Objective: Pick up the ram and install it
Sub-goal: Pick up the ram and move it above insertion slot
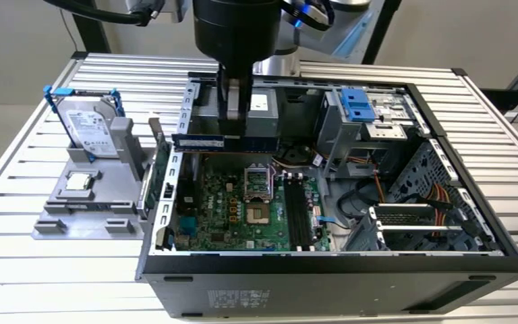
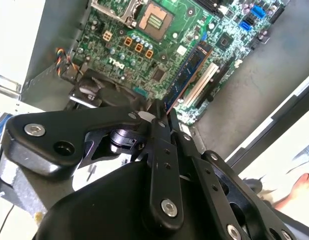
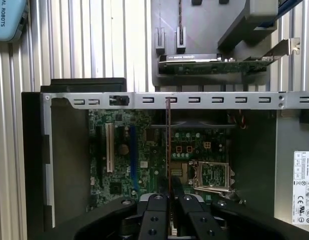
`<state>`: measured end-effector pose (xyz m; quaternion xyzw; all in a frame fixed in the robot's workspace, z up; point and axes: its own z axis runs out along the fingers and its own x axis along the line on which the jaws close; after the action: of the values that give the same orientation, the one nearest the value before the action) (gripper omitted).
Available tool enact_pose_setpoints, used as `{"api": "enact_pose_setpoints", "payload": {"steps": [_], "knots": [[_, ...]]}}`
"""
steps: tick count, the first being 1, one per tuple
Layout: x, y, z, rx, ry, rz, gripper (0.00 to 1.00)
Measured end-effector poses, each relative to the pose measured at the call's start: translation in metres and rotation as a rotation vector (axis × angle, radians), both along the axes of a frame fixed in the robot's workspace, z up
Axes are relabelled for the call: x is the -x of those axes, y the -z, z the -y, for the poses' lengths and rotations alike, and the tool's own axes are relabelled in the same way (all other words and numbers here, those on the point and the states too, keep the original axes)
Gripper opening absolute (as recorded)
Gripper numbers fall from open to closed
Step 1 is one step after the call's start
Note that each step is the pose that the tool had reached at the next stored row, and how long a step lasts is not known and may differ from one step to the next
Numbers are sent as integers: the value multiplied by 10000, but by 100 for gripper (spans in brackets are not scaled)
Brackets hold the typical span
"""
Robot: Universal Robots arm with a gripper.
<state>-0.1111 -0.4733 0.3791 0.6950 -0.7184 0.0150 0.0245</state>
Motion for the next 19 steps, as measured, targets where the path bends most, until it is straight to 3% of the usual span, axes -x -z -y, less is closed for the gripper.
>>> {"api": "enact_pose_setpoints", "payload": {"steps": [19], "knots": [[-366, 9, 0, 1, 0, 0, 0]]}}
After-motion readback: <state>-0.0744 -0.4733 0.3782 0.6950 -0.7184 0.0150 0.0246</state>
